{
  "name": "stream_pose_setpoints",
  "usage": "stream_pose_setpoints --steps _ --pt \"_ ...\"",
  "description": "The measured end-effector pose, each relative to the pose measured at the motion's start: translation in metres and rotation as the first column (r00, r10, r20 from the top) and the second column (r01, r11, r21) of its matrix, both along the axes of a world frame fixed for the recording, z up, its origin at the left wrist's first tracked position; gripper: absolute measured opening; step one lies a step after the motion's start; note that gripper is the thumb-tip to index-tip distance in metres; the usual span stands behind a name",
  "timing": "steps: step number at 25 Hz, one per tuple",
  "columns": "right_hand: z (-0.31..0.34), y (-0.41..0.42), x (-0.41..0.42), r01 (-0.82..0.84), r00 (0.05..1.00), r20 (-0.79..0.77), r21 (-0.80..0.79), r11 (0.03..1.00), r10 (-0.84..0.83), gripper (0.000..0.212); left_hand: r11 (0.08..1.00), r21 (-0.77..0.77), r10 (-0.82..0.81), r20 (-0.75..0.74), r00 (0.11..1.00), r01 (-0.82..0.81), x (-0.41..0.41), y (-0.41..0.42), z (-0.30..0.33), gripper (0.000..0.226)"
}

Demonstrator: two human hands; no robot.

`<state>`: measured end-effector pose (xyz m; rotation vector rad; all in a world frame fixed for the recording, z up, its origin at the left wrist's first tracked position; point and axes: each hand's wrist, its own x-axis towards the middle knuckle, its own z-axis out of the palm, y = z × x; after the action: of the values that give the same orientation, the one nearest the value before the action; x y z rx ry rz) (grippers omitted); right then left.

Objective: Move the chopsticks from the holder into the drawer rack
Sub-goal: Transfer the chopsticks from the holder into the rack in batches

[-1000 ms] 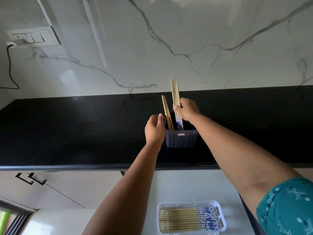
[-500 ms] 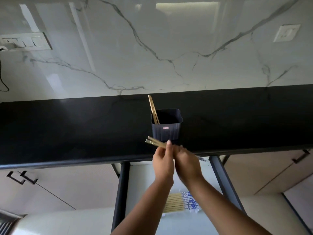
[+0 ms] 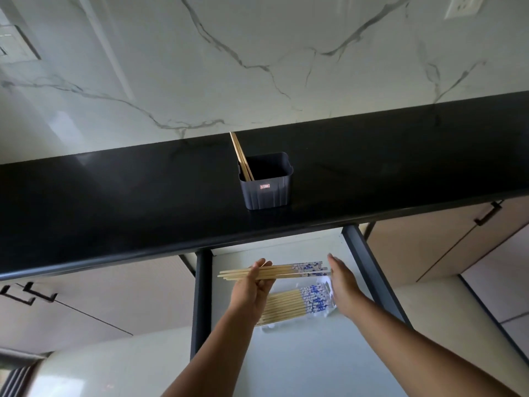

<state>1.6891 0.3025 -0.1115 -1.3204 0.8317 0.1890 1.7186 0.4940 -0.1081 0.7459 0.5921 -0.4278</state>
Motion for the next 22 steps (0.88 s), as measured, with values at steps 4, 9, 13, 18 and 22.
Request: stream_pose_setpoints --steps 4,9,13,18,22 --pt "-0.002 0.012 0.007 -0.023 0.999 -0.020 0.179 0.984 0.026 0.040 0.998 -0.059 -0.004 -0.018 1.000 0.003 -0.013 -0.014 -0.016 0.023" --pt "-0.021 0.004 -0.007 -0.457 0.837 -0.124 -0.695 0.555 0.533 0.069 0.997 -0.039 0.064 -0.083 0.995 -0.067 -0.013 -0.008 -0.033 0.022" --pt "-0.042 0.018 -0.014 -0.395 0.453 -0.397 -0.892 -0.220 0.798 0.059 0.996 -0.085 -0.021 -0.098 0.995 0.013 -0.022 -0.029 -0.047 0.019" --pt "-0.057 -0.001 0.005 -0.398 0.378 -0.558 -0.819 -0.414 0.739 0.040 0.990 0.013 0.140 -0.184 0.973 -0.140 -0.001 0.001 -0.057 0.020" --pt "-0.077 -0.013 0.008 -0.334 0.374 -0.634 -0.773 -0.539 0.677 0.041 0.923 0.320 0.296 -0.236 0.926 -0.213 0.012 0.065 -0.081 0.034"
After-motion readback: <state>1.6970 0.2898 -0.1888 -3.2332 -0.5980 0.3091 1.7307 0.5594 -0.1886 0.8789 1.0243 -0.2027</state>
